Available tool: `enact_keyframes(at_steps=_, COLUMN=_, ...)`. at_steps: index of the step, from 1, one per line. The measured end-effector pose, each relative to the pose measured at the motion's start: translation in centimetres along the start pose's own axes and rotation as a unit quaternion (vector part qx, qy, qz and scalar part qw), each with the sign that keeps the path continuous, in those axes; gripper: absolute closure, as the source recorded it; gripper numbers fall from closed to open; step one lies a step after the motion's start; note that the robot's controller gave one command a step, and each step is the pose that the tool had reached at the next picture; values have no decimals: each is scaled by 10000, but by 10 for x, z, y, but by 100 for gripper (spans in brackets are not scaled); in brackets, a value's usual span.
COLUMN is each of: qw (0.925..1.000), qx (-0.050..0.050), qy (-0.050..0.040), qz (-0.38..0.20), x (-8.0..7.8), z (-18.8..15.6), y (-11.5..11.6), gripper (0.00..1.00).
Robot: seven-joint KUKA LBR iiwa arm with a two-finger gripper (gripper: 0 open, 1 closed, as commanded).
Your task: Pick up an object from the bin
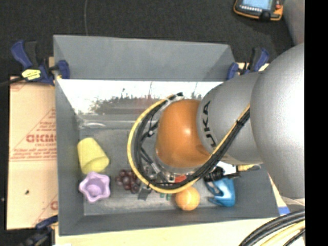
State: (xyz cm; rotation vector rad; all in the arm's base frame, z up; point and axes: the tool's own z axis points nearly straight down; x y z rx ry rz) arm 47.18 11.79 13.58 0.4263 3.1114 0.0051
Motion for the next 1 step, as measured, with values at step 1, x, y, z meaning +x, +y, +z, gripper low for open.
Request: enact_keyframes(at_steps=1, qw=10000, qx=-3, qy=-2, qz=-2, x=-1, z=-16, y=0, gripper=100)
